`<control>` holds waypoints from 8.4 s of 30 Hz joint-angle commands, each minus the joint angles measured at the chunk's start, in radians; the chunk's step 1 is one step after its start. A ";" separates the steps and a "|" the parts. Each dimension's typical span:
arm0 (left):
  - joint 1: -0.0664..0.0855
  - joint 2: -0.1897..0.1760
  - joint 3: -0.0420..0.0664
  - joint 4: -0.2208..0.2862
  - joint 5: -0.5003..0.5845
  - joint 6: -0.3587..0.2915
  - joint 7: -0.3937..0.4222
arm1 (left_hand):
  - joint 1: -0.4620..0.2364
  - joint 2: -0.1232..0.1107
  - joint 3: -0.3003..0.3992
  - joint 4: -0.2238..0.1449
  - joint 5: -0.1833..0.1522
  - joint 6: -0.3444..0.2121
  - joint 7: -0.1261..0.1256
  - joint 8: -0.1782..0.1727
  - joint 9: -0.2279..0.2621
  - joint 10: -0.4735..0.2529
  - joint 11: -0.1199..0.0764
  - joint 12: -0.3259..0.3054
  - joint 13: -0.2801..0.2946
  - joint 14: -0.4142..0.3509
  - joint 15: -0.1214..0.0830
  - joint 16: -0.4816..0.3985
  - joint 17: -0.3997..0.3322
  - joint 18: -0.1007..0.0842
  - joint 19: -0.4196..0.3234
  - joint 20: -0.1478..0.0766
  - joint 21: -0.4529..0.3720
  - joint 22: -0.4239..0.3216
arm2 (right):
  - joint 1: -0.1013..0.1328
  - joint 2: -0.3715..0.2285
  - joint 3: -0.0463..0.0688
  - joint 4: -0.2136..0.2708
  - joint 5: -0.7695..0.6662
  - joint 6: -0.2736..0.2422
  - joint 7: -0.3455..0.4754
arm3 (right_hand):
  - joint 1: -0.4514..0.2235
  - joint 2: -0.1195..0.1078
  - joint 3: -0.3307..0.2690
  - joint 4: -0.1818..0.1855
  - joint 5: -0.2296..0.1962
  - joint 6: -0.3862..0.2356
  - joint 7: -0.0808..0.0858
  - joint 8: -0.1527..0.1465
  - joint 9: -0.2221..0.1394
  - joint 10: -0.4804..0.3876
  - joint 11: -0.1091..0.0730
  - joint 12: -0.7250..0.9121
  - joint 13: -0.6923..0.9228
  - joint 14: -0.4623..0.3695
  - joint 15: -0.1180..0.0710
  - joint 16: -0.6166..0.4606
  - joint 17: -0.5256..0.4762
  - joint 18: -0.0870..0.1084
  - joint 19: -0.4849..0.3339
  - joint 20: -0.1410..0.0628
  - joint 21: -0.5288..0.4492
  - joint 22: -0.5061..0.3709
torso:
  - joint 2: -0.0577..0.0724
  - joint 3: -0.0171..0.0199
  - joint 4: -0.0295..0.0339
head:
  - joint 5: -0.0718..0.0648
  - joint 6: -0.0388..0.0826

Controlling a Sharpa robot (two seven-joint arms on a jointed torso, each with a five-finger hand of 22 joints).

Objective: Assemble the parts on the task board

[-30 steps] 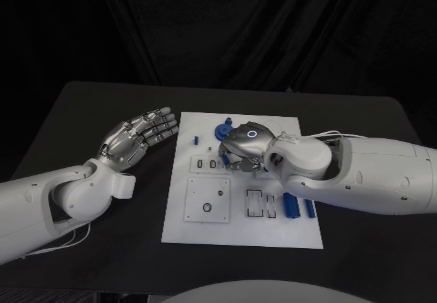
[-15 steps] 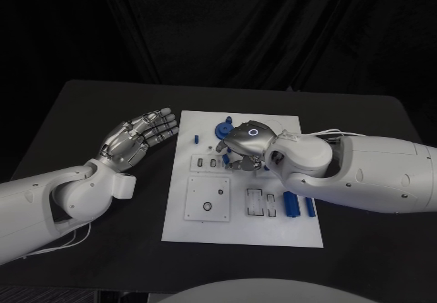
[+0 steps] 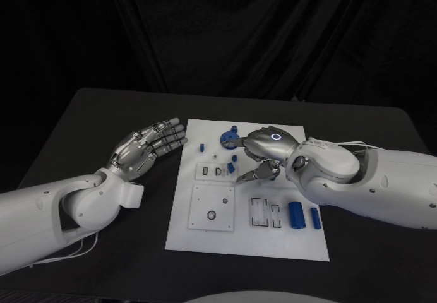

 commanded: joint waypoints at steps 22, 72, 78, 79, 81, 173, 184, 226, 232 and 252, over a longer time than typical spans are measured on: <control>0.245 0.127 0.001 -0.131 -0.475 -0.035 -0.539 | -0.083 -0.044 -0.112 0.137 -0.234 0.133 0.042 0.049 0.017 0.141 -0.006 0.159 0.013 0.223 -0.043 0.302 0.037 0.034 0.398 -0.003 0.142 0.075 | 0.085 -0.125 -0.005 -0.120 0.734 -0.180 0.421 | -0.027 0.189 0.060 -0.009 0.003 0.305 0.103 0.046 0.008 0.042 0.088 -0.012 0.209 0.063 0.077 0.025 0.193 0.014 -0.041 0.075 -0.027 0.171 | -0.086 0.0449 -0.0278 | 0.056 0.135; 0.224 0.499 0.001 -0.375 -0.985 0.300 -1.358 | -0.205 0.103 -0.466 0.127 -0.460 0.339 -0.081 0.358 0.435 1.273 -0.265 1.164 1.509 1.356 -0.289 1.138 1.508 -0.091 1.338 -0.300 1.440 1.515 | 0.009 -0.116 -0.005 -0.196 0.729 -0.061 0.264 | 0.051 0.253 0.080 -0.014 0.227 0.421 0.096 0.043 0.008 0.106 0.092 0.021 0.263 0.104 0.078 0.080 0.263 -0.012 0.042 0.078 0.105 0.207 | -0.226 0.0949 -0.1136 | 0.095 -0.080; 0.200 0.514 0.001 -0.399 -0.880 0.286 -1.376 | -0.185 0.097 -0.447 0.106 -0.415 0.323 -0.082 0.342 0.446 1.273 -0.268 1.164 1.509 1.356 -0.295 1.138 1.508 -0.091 1.338 -0.306 1.440 1.515 | 0.009 -0.115 -0.005 -0.199 0.729 -0.051 0.259 | 0.053 0.253 0.081 -0.013 0.233 0.421 0.097 0.041 0.008 0.106 0.092 0.021 0.263 0.104 0.078 0.080 0.263 -0.012 0.042 0.078 0.104 0.207 | -0.218 0.0919 -0.1097 | 0.096 -0.093; 0.197 0.515 0.001 -0.401 -0.869 0.280 -1.377 | -0.175 0.096 -0.439 0.098 -0.402 0.323 -0.083 0.340 0.449 1.273 -0.269 1.164 1.509 1.356 -0.296 1.138 1.508 -0.091 1.338 -0.308 1.440 1.515 | 0.009 -0.114 -0.005 -0.200 0.729 -0.050 0.259 | 0.053 0.253 0.081 -0.013 0.234 0.422 0.097 0.041 0.008 0.106 0.092 0.021 0.263 0.104 0.078 0.080 0.263 -0.012 0.041 0.078 0.104 0.207 | -0.217 0.0921 -0.1102 | 0.097 -0.095; 0.192 0.515 0.001 -0.405 -0.856 0.269 -1.379 | -0.168 0.093 -0.431 0.091 -0.389 0.324 -0.085 0.338 0.454 1.273 -0.271 1.164 1.509 1.356 -0.298 1.138 1.508 -0.091 1.338 -0.309 1.440 1.515 | 0.009 -0.114 -0.005 -0.200 0.729 -0.048 0.259 | 0.053 0.253 0.081 -0.013 0.234 0.422 0.097 0.041 0.008 0.106 0.092 0.021 0.263 0.104 0.078 0.080 0.263 -0.012 0.041 0.078 0.104 0.207 | -0.217 0.0922 -0.1111 | 0.099 -0.096; 0.112 0.567 0.001 -0.502 -0.890 0.140 -1.262 | -0.124 0.049 -0.339 0.049 -0.348 0.308 -0.092 0.326 0.548 1.273 -0.280 1.164 1.509 1.356 -0.311 1.138 1.508 -0.091 1.338 -0.323 1.440 1.515 | 0.007 -0.096 -0.005 -0.202 0.701 0.012 0.218 | 0.060 0.260 0.087 -0.013 0.245 0.429 0.095 0.040 0.008 0.106 0.091 0.021 0.263 0.101 0.077 0.074 0.255 -0.008 0.033 0.077 0.088 0.202 | -0.217 0.0931 -0.1169 | 0.108 -0.114; 0.105 0.567 0.001 -0.502 -0.890 0.143 -1.264 | -0.122 0.046 -0.329 0.045 -0.347 0.303 -0.093 0.328 0.560 1.273 -0.281 1.164 1.509 1.356 -0.312 1.138 1.508 -0.091 1.338 -0.324 1.440 1.515 | 0.005 -0.095 -0.005 -0.203 0.701 0.022 0.212 | 0.059 0.260 0.087 -0.012 0.243 0.431 0.095 0.040 0.008 0.106 0.091 0.021 0.263 0.101 0.077 0.074 0.255 -0.008 0.033 0.077 0.087 0.201 | -0.218 0.0929 -0.1157 | 0.105 -0.114; 0.094 0.579 0.001 -0.517 -0.890 0.165 -1.249 | -0.105 0.023 -0.252 0.009 -0.340 0.273 -0.091 0.314 0.607 1.273 -0.281 1.164 1.509 1.356 -0.313 1.138 1.508 -0.091 1.338 -0.326 1.440 1.515 | 0.001 -0.080 -0.005 -0.218 0.701 0.056 0.196 | 0.053 0.264 0.086 -0.011 0.235 0.438 0.094 0.041 0.009 0.105 0.090 0.021 0.262 0.100 0.076 0.073 0.253 -0.007 0.031 0.076 0.084 0.200 | -0.218 0.0917 -0.1163 | 0.118 -0.114; 0.093 0.577 0.001 -0.517 -0.890 0.167 -1.249 | -0.102 0.016 -0.233 0.000 -0.339 0.271 -0.090 0.305 0.608 1.273 -0.280 1.164 1.509 1.356 -0.313 1.138 1.508 -0.091 1.338 -0.326 1.440 1.515 | 0.001 -0.079 -0.005 -0.219 0.701 0.060 0.192 | 0.054 0.264 0.087 -0.012 0.236 0.438 0.094 0.040 0.009 0.106 0.089 0.021 0.263 0.100 0.076 0.073 0.254 -0.007 0.031 0.076 0.083 0.200 | -0.219 0.0919 -0.1167 | 0.120 -0.114; 0.092 0.562 0.001 -0.511 -0.890 0.173 -1.256 | -0.122 -0.044 -0.070 -0.051 -0.286 0.307 -0.090 0.243 0.597 1.273 -0.281 1.164 1.509 1.356 -0.315 1.138 1.508 -0.091 1.338 -0.327 1.440 1.515 | 0.001 -0.076 -0.005 -0.220 0.701 0.071 0.186 | 0.081 0.263 0.100 -0.017 0.268 0.440 0.093 0.033 0.007 0.106 0.088 0.021 0.263 0.100 0.074 0.073 0.253 -0.006 0.031 0.074 0.082 0.199 | -0.218 0.0915 -0.1168 | 0.137 -0.114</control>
